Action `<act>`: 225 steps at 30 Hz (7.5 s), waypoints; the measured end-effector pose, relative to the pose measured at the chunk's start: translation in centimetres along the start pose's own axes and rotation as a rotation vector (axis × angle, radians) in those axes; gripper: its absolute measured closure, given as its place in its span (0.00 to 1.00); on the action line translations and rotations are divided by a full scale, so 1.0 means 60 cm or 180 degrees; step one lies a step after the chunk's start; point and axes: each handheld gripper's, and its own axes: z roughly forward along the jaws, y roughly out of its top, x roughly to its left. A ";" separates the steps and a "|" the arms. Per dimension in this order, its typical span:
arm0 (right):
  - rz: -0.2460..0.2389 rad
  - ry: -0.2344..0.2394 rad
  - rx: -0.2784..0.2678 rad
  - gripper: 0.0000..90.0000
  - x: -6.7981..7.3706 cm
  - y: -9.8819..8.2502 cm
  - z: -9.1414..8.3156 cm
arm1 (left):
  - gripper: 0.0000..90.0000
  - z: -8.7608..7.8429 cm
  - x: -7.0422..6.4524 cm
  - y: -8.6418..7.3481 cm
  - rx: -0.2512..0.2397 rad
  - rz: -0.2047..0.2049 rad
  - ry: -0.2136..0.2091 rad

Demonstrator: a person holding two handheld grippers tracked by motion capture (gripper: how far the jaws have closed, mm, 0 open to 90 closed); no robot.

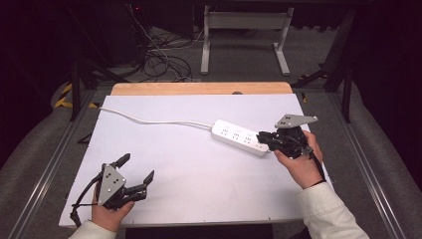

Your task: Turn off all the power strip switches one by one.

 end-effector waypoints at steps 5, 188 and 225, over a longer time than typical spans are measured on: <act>-0.0188 -0.0087 0.0014 1.00 -0.009 0.008 0.008 | 0.16 0.000 -0.001 0.000 0.0001 0.0023 0.0011; 0.0280 -0.0042 0.0631 1.00 -0.063 0.053 0.219 | 0.16 0.004 -0.003 -0.002 0.0080 0.0058 0.0002; 0.0340 -0.0097 0.0803 1.00 -0.069 0.039 0.239 | 0.16 0.001 -0.003 -0.001 0.0064 0.0070 0.0008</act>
